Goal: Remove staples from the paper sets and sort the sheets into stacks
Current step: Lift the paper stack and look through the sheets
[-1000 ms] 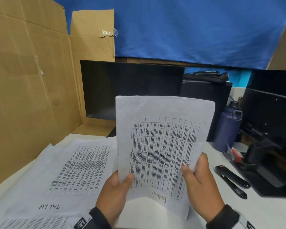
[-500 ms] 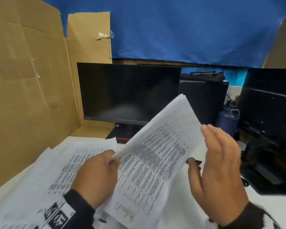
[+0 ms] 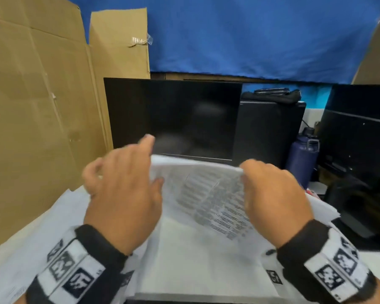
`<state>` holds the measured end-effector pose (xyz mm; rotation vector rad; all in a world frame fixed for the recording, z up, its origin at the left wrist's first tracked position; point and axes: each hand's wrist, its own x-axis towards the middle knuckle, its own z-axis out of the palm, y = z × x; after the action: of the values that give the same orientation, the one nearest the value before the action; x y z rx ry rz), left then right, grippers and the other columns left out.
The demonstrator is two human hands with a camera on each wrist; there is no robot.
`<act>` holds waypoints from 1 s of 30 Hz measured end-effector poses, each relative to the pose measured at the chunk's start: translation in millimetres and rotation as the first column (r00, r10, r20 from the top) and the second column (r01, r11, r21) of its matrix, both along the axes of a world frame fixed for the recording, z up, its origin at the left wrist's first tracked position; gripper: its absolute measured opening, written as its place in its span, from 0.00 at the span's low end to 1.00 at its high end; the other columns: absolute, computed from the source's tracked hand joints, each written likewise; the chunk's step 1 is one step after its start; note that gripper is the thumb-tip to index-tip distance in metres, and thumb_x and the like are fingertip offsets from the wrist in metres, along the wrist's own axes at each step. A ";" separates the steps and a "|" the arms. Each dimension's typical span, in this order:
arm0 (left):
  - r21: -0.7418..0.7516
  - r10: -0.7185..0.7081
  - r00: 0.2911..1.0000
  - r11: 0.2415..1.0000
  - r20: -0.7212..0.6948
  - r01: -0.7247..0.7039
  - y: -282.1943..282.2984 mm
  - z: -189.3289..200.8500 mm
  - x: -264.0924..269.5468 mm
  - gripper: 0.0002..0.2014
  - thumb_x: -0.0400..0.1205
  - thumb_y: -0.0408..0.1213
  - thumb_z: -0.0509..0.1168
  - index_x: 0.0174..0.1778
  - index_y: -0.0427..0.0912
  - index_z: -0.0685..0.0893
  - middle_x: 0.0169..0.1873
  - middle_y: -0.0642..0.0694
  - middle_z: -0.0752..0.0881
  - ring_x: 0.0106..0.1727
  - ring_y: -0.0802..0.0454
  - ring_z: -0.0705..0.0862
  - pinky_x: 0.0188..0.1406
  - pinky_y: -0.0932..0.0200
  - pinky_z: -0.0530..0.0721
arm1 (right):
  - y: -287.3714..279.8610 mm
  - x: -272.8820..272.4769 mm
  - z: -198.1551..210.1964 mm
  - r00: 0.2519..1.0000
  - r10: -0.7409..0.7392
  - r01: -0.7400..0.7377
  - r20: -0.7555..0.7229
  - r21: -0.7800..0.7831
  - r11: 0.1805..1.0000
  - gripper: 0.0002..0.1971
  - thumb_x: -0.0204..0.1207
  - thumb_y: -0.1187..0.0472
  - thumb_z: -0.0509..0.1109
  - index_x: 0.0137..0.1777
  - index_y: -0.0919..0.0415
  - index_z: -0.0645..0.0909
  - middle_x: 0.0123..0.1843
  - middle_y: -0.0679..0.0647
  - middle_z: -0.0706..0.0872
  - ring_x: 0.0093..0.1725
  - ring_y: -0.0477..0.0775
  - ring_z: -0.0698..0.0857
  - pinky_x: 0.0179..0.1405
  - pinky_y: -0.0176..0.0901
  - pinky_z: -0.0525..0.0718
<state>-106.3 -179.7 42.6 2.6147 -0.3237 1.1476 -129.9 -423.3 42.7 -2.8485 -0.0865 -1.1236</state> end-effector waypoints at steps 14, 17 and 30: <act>-0.916 -0.627 0.767 0.375 -0.137 0.143 -35.6 -77.3 18.1 0.13 0.89 0.44 0.59 0.57 0.68 0.85 0.56 0.48 0.91 0.60 0.46 0.88 0.68 0.31 0.83 | -2.1 14.6 -65.4 0.979 0.165 -0.187 0.120 0.847 0.497 0.03 0.85 0.63 0.65 0.53 0.55 0.79 0.49 0.41 0.88 0.51 0.33 0.85 0.46 0.31 0.79; -0.883 -0.587 0.798 0.439 -0.140 0.168 -39.7 -91.6 16.0 0.12 0.92 0.39 0.57 0.57 0.62 0.82 0.50 0.53 0.90 0.52 0.46 0.86 0.58 0.41 0.86 | 5.4 9.0 -80.2 0.973 0.191 -0.209 0.133 0.863 0.459 0.08 0.86 0.66 0.64 0.50 0.51 0.74 0.48 0.41 0.85 0.47 0.26 0.82 0.40 0.19 0.74; -0.908 -0.571 0.792 0.416 -0.215 0.053 -43.7 -110.8 21.2 0.11 0.89 0.46 0.62 0.45 0.48 0.85 0.27 0.69 0.84 0.34 0.64 0.82 0.40 0.57 0.75 | -0.1 12.3 -106.6 0.949 0.280 -0.244 0.144 0.899 0.365 0.10 0.87 0.65 0.61 0.55 0.48 0.78 0.50 0.32 0.88 0.51 0.29 0.84 0.45 0.23 0.77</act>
<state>-85.1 -223.5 -68.3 1.6582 -0.0701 0.2609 -117.6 -423.5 -63.9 -1.7387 0.0661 -0.6889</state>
